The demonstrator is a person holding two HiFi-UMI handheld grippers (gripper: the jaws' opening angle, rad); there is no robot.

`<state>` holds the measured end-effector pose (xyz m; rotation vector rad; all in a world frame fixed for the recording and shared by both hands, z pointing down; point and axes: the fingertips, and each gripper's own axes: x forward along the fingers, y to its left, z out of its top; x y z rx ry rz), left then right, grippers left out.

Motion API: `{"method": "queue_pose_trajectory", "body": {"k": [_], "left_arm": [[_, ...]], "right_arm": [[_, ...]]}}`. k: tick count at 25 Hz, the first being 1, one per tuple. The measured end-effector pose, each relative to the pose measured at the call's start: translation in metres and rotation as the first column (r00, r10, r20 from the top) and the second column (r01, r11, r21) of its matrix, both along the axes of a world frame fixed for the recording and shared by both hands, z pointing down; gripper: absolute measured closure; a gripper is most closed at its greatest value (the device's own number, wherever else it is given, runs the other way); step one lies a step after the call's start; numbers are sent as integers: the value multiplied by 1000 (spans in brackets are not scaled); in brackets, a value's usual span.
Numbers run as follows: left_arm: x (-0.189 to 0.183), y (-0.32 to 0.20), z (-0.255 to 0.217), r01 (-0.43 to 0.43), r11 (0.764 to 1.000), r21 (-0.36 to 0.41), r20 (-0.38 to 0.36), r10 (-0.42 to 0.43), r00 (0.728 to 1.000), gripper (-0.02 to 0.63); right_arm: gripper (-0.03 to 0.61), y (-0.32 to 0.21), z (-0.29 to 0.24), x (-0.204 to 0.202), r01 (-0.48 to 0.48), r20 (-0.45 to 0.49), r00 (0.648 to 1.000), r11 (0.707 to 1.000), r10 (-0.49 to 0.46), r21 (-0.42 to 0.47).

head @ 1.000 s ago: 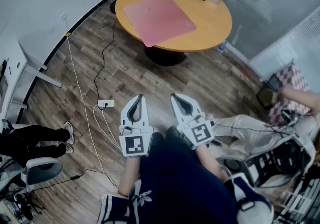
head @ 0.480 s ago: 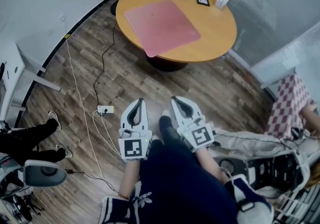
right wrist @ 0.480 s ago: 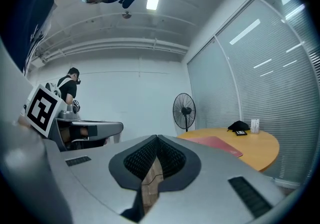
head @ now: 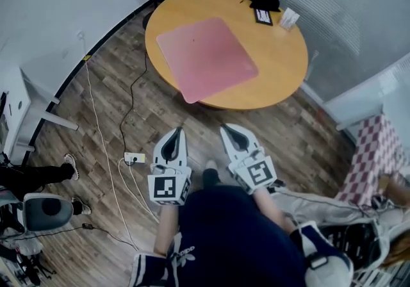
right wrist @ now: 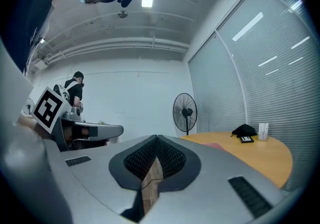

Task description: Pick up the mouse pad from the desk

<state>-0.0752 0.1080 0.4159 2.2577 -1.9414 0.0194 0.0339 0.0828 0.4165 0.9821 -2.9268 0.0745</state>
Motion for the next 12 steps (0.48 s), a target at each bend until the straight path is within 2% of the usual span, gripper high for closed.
{"method": "queue_pose_trajectory", "body": {"k": [8, 12], "left_arm": [[3, -46, 11, 12, 1000, -8, -38, -12, 999, 607], [8, -56, 11, 8, 1000, -25, -26, -9, 1000, 607]], "right_arm": [[574, -46, 7, 19, 4, -31, 1000, 1000, -4, 0], [574, -58, 8, 31, -26, -19, 1000, 999, 25, -19]]}}
